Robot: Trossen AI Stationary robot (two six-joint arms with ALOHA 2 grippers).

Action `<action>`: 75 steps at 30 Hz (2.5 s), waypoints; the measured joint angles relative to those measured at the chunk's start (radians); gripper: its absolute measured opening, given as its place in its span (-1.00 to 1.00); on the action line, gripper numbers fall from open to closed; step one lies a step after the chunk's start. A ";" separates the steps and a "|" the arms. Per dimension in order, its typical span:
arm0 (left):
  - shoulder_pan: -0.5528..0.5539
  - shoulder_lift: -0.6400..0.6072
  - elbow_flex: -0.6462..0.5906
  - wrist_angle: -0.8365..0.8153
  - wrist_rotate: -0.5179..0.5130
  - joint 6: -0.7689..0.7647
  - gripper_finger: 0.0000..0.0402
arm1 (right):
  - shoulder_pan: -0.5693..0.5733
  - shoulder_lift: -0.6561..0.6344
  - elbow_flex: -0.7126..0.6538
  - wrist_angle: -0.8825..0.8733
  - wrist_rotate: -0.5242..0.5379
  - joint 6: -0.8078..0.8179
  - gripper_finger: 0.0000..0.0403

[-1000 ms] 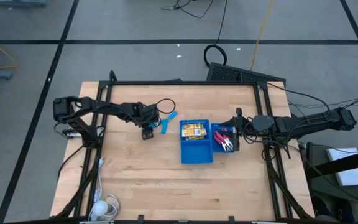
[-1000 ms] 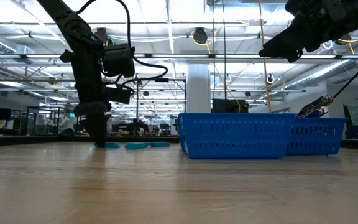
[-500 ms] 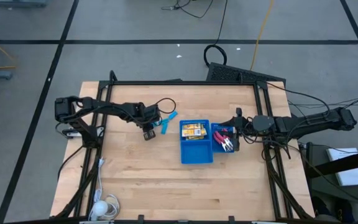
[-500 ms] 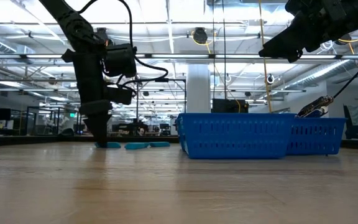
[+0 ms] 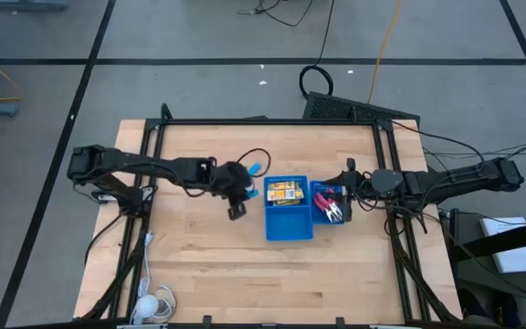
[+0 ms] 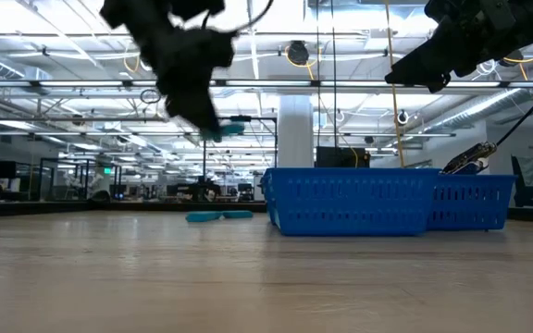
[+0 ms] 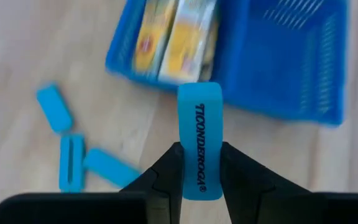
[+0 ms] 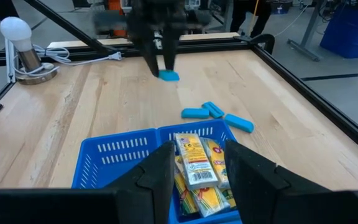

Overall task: Pick & Place School Supplies
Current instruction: Put the left blue eraser into the bottom horizontal blue bin, then put the top blue eraser into the bottom horizontal blue bin

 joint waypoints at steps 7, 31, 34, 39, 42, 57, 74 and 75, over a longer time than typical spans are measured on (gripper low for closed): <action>-0.116 0.155 0.198 0.019 -0.090 0.063 -0.55 | 0.000 0.004 0.000 0.008 0.000 0.000 -0.34; -0.171 0.490 0.399 0.045 -0.017 0.117 -0.13 | 0.000 0.004 0.000 0.008 0.000 0.004 -0.34; -0.171 0.485 0.401 0.044 -0.008 0.134 0.07 | 0.000 0.004 0.000 0.008 0.000 0.004 -0.34; -0.162 0.461 0.431 -0.019 -0.023 0.173 0.28 | 0.000 0.004 0.000 0.007 0.000 0.004 -0.34; -0.147 0.410 0.450 -0.034 -0.040 0.170 0.33 | 0.000 0.004 0.000 0.005 0.000 0.004 -0.34; 0.036 0.197 0.436 -0.306 -0.435 -0.015 0.23 | 0.000 0.004 0.000 0.006 0.000 0.000 -0.34; 0.234 0.437 0.435 -0.339 -0.251 -0.095 0.21 | 0.000 0.004 0.000 0.007 0.000 0.004 -0.34; 0.238 0.447 0.435 -0.341 -0.248 -0.095 0.21 | 0.000 0.004 0.000 0.007 0.000 0.004 -0.34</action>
